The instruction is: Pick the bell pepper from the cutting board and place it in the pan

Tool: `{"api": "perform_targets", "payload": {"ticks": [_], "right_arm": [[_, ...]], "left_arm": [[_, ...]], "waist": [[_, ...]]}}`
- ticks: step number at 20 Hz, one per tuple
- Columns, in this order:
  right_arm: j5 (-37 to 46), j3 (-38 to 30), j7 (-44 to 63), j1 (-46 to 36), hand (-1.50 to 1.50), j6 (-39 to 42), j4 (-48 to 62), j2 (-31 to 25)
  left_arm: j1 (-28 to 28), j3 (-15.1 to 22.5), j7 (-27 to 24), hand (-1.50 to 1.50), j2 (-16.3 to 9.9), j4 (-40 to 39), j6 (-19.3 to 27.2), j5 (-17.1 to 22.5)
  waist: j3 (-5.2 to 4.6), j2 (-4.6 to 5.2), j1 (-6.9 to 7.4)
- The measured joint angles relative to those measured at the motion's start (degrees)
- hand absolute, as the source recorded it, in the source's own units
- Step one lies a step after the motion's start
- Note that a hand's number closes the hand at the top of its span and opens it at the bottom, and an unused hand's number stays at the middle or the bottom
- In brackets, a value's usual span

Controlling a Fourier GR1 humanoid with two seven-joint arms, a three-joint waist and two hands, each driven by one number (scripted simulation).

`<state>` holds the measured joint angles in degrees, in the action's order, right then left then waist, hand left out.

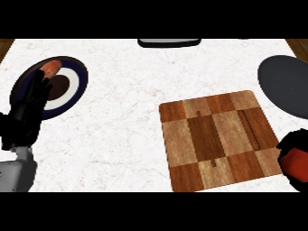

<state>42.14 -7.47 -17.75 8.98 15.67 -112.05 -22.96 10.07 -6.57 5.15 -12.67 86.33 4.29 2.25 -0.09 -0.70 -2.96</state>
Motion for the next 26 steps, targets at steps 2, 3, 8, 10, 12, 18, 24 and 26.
{"api": "perform_targets", "payload": {"ticks": [2,3,8,10,12,18,24,26], "right_arm": [[-3.94,-3.48,2.78,-0.99,1.5,1.84,-2.02,0.63],[-6.32,-5.12,4.4,-1.76,1.5,3.2,-2.74,0.88],[-17.53,-13.55,10.14,-9.34,1.5,7.19,2.65,0.83],[-20.34,-16.45,10.96,-13.62,1.5,8.04,8.18,-0.93],[-20.49,-18.35,9.48,-18.25,1.5,7.23,16.05,-3.37],[-15.0,-20.21,-0.4,-29.12,1.5,0.23,40.38,-10.18],[-7.54,-20.88,-9.85,-35.74,1.5,-12.02,59.8,-14.86],[-5.84,-20.87,-12.0,-38.21,1.5,-15.21,65.62,-15.81]], "left_arm": [[0.24,0.3,-0.43,0.0,0.13,-0.34,-0.3,-0.19],[0.51,0.52,-0.38,0.0,0.45,-0.55,-0.17,-0.32],[1.79,1.86,-0.49,0.0,1.41,-0.99,0.2,-1.48],[2.94,1.61,0.16,0.0,1.13,-1.16,-0.16,-1.17],[3.8,2.0,-0.08,0.0,1.52,-1.81,-0.04,-1.56],[4.68,2.04,-1.44,0.0,1.98,-3.59,-0.29,-1.77],[5.15,3.32,-1.29,0.0,3.02,-3.1,-0.52,-2.04],[5.86,3.19,-1.09,0.0,2.77,-3.17,-0.94,-1.76]], "waist": [[0.03,0.23,0.85],[0.02,0.31,1.17],[0.05,0.61,2.43],[0.07,0.71,2.85],[0.09,0.87,3.33],[0.17,1.24,4.48],[0.34,1.85,6.09],[0.39,2.07,6.6]]}}
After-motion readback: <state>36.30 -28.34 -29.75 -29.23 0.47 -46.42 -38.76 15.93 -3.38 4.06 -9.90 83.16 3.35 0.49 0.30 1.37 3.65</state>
